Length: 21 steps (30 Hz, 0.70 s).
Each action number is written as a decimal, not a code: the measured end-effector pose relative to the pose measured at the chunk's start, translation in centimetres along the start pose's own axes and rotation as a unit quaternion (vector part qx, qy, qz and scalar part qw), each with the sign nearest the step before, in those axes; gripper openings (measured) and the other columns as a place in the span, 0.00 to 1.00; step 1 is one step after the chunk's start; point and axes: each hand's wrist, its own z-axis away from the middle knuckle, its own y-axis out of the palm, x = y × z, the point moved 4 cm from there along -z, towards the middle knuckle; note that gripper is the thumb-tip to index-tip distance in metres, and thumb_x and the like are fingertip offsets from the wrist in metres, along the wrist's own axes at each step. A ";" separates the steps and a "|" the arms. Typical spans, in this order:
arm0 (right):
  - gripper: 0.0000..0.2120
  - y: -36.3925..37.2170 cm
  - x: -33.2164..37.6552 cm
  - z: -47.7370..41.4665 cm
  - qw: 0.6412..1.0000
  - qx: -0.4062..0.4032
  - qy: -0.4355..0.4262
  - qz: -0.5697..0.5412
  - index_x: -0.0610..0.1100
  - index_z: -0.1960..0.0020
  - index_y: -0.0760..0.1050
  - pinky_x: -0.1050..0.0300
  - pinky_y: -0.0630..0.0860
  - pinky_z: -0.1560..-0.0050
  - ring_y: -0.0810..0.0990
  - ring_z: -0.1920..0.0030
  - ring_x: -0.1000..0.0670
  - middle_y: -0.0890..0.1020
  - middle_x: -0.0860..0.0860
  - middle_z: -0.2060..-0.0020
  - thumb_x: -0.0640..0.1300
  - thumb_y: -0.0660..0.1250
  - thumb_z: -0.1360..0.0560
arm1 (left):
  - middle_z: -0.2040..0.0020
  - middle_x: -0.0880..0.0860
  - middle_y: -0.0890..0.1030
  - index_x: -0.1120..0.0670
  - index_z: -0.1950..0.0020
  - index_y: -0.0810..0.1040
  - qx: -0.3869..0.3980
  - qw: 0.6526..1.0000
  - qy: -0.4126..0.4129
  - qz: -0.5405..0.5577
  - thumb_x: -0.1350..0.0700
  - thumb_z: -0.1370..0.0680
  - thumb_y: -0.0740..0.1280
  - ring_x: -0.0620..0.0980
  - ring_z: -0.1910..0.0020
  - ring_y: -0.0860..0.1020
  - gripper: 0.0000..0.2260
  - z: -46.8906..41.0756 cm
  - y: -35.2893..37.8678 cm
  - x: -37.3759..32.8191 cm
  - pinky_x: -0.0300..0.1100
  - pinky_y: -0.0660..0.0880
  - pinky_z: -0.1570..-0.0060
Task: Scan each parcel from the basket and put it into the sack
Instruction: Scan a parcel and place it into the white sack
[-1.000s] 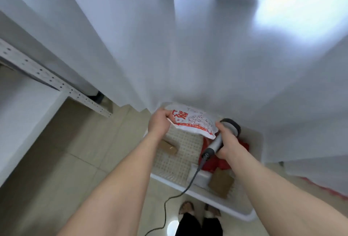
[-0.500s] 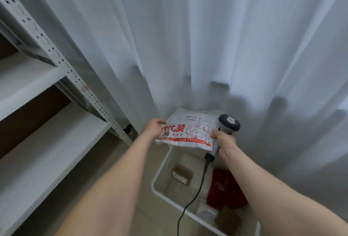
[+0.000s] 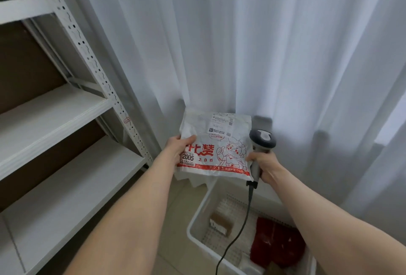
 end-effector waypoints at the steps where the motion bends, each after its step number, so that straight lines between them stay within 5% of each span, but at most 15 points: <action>1: 0.15 0.2 0.2 0.2 1.000 -0.017 0.000 -0.004 0.36 0.47 0.73 0.35 0.78 0.45 0.82 0.50 0.34 0.82 0.36 0.48 0.23 0.63 0.30 | 0.55 0.59 0.83 0.60 0.44 0.74 0.012 1.000 0.000 -0.002 0.59 0.27 0.73 0.57 0.60 0.82 0.15 0.3 -0.5 -0.4 0.52 0.80 0.55; 8: 0.12 1.8 1.2 1.3 0.996 -0.076 -0.033 0.006 0.40 0.56 0.70 0.45 0.79 0.55 0.80 0.57 0.40 0.79 0.41 0.58 0.23 0.62 0.28 | 0.50 0.58 0.84 0.60 0.42 0.77 0.127 0.986 -0.089 -0.057 0.57 0.25 0.71 0.55 0.57 0.84 0.13 1.3 -3.8 -0.8 0.48 0.82 0.61; 14: 0.14 2.4 1.6 1.7 0.990 -0.121 -0.060 0.044 0.37 0.44 0.72 0.48 0.73 0.52 0.74 0.57 0.43 0.74 0.42 0.61 0.29 0.66 0.28 | 0.50 0.60 0.82 0.62 0.44 0.74 0.049 0.997 -0.021 -0.053 0.60 0.22 0.67 0.58 0.53 0.82 0.09 1.0 -4.7 -0.8 0.52 0.79 0.51; 21: 0.10 7.4 1.1 4.4 0.992 0.108 -0.030 0.060 0.40 0.46 0.74 0.58 0.75 0.68 0.74 0.72 0.51 0.77 0.46 0.68 0.33 0.67 0.26 | 0.45 0.58 0.82 0.59 0.39 0.74 0.005 1.000 -0.007 0.017 0.55 0.19 0.61 0.58 0.48 0.81 0.12 -0.1 -4.2 1.3 0.56 0.77 0.44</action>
